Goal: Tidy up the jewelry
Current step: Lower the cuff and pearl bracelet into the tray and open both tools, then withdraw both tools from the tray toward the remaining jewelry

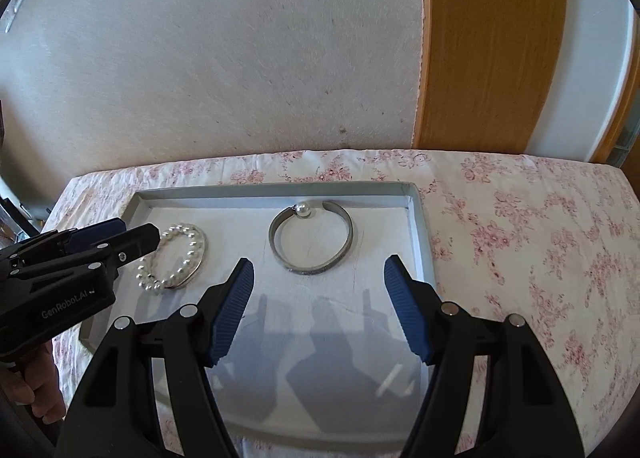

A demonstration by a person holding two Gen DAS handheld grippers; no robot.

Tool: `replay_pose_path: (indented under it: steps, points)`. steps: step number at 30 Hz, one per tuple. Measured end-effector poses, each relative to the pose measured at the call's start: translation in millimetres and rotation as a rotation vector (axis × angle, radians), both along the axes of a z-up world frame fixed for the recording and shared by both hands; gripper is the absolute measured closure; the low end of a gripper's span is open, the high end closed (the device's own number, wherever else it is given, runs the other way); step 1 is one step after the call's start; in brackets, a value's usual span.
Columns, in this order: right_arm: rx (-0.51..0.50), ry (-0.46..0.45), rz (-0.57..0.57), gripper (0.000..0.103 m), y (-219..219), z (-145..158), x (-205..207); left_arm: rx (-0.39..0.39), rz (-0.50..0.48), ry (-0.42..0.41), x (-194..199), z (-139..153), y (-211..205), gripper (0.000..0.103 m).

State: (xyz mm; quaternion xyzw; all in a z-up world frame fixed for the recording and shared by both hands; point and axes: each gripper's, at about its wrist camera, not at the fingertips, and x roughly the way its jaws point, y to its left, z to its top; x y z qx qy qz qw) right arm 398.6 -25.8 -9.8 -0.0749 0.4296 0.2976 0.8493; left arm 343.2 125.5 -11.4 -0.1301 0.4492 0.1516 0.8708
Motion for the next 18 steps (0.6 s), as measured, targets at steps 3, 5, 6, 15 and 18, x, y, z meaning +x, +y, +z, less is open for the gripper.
replay_pose_path:
  steps: [3,5,6,15,18]
  points:
    - [0.005,-0.013,0.001,0.034,-6.8,9.1,-13.9,0.005,0.009,-0.015,-15.1,10.0,-2.6,0.053]
    - [0.009,-0.021,0.002,0.034,-10.3,14.1,-23.2,0.01,0.012,-0.027,-26.3,16.4,-5.5,0.052]
    - [0.01,-0.025,0.003,0.034,-12.4,16.2,-27.1,0.012,0.014,-0.034,-32.0,19.3,-6.8,0.052]
    - [0.021,-0.058,-0.001,0.034,-34.2,33.6,-75.7,0.009,0.069,-0.064,-96.7,30.2,-8.8,0.05]
    - [0.025,-0.06,-0.008,0.034,-41.5,34.3,-92.1,0.009,0.085,-0.064,-118.6,29.6,-8.4,0.05]
